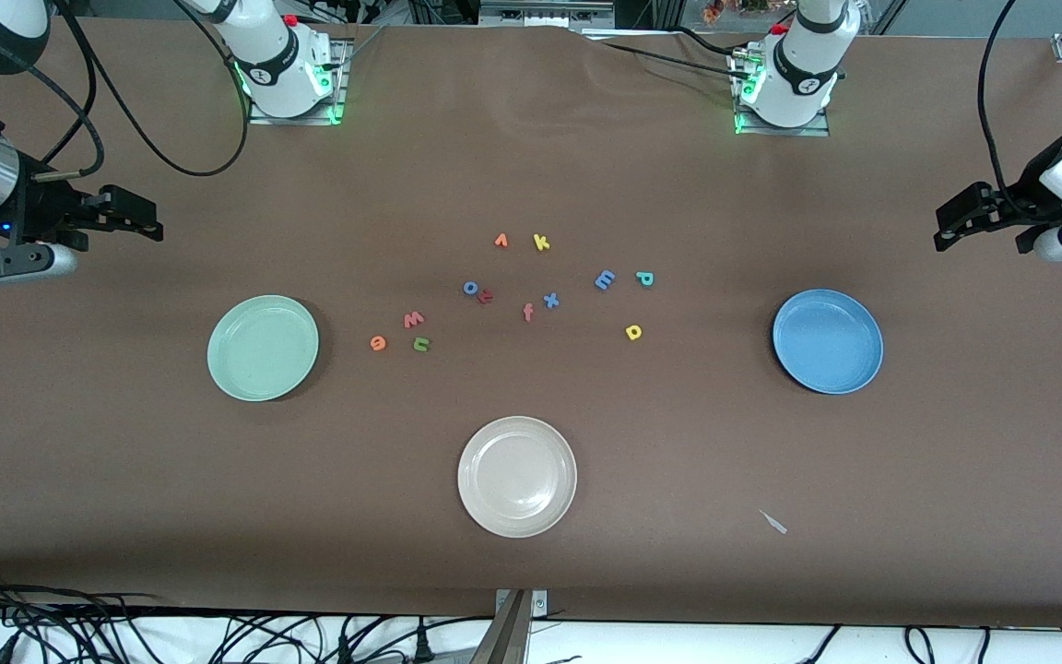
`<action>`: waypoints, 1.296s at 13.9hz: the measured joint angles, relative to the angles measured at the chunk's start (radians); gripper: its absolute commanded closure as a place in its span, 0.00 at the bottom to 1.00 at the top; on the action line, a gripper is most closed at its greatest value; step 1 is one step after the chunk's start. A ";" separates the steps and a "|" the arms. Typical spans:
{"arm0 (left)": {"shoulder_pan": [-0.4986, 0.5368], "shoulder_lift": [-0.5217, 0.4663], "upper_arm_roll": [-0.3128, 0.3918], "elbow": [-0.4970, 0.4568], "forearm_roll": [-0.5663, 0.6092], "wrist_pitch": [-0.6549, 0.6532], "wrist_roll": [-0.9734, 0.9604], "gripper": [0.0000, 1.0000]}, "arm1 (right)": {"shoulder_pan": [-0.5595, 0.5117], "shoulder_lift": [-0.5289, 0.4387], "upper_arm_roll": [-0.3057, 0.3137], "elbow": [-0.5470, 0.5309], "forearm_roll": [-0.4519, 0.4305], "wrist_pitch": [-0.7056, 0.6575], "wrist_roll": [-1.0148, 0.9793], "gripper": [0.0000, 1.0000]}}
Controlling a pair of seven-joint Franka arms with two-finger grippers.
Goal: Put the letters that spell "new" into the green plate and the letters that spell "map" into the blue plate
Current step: 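Reach the right gripper toward orange 6 while the left gripper reaches blue E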
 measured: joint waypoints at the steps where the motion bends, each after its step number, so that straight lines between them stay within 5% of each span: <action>1: 0.000 0.003 0.000 0.000 0.000 0.001 0.000 0.00 | 0.000 0.000 0.000 -0.006 0.000 0.001 -0.012 0.00; 6: 0.000 0.005 0.000 0.000 0.000 0.002 0.000 0.00 | 0.003 0.010 0.002 -0.017 0.000 0.013 -0.052 0.00; 10: -0.008 0.008 -0.011 0.000 0.000 0.003 0.000 0.00 | 0.095 0.044 0.016 -0.023 0.000 0.066 0.141 0.00; 18: -0.028 0.046 -0.086 0.000 -0.003 -0.005 0.000 0.00 | 0.201 0.191 0.027 -0.132 0.003 0.364 0.272 0.00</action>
